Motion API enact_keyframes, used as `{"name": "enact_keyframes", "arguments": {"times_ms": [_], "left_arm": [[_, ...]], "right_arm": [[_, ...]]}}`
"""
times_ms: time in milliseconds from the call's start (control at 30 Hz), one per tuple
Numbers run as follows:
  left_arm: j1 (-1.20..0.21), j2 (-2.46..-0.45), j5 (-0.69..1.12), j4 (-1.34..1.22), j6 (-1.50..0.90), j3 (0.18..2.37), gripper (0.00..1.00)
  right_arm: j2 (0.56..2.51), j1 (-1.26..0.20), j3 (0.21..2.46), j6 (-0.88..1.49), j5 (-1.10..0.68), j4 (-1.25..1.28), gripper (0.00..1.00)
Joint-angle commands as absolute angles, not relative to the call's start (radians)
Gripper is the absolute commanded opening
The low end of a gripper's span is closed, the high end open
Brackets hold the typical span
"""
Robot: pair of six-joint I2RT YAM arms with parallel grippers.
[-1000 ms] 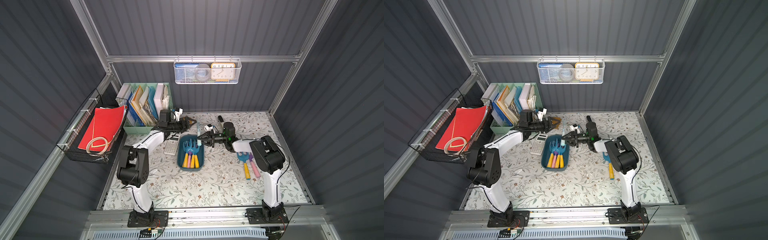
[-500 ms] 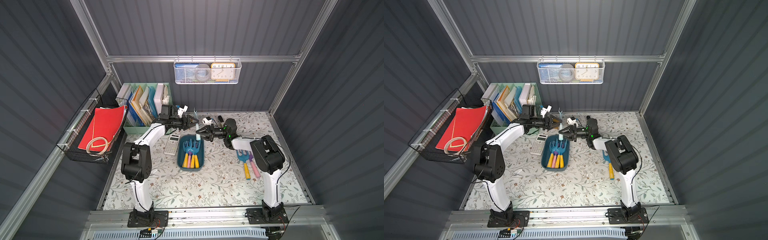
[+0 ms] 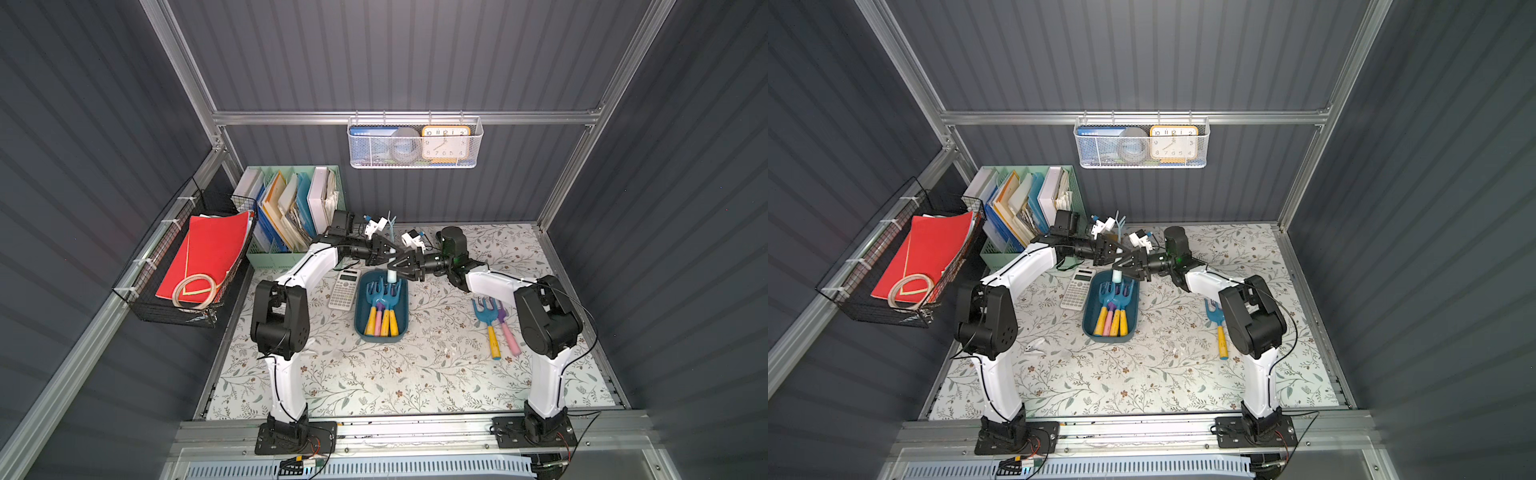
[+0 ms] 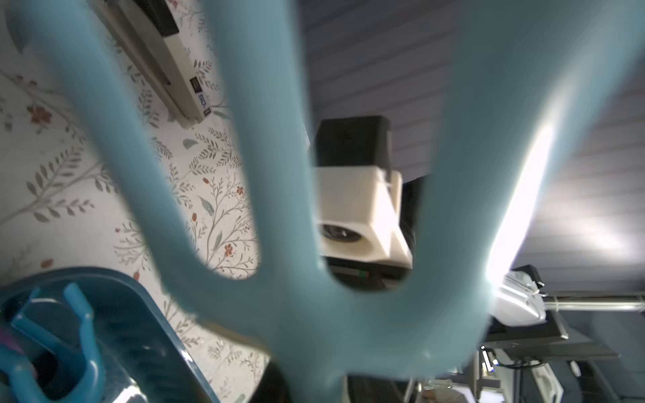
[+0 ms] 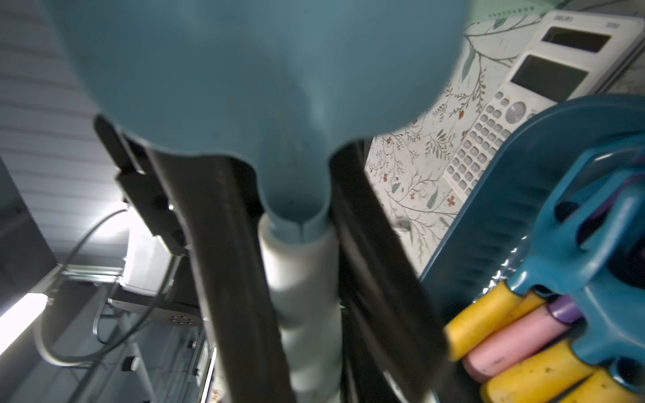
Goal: Put the rake into the storage box
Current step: Pick up the rake at the center of the board, then place the rake in the storage box.
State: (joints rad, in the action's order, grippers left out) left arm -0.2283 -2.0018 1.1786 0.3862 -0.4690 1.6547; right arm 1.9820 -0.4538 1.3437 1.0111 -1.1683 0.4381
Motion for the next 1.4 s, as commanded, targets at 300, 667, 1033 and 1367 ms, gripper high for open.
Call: {"name": "enact_keyframes", "arguments": {"times_ms": [300, 667, 1033, 1367], "left_arm": [[-0.236, -1.906, 0.671, 0.86, -0.262, 1.611, 0.0], [-0.378, -1.98, 0.471, 1.119, -0.243, 1.649, 0.0], [-0.379, -2.027, 0.487, 1.136, -0.25, 1.669, 0.0], [-0.379, -2.107, 0.495, 1.19, -0.244, 1.705, 0.01]], "right_arm": [[1.833, -0.423, 1.375, 0.667, -0.911, -0.076, 0.61], [1.844, -0.369, 1.323, 0.759, -0.882, 0.014, 0.6], [1.847, -0.366, 1.296, 0.766, -0.888, 0.031, 0.6], [1.83, -0.355, 1.266, 0.769, -0.886, 0.036, 0.6]]}}
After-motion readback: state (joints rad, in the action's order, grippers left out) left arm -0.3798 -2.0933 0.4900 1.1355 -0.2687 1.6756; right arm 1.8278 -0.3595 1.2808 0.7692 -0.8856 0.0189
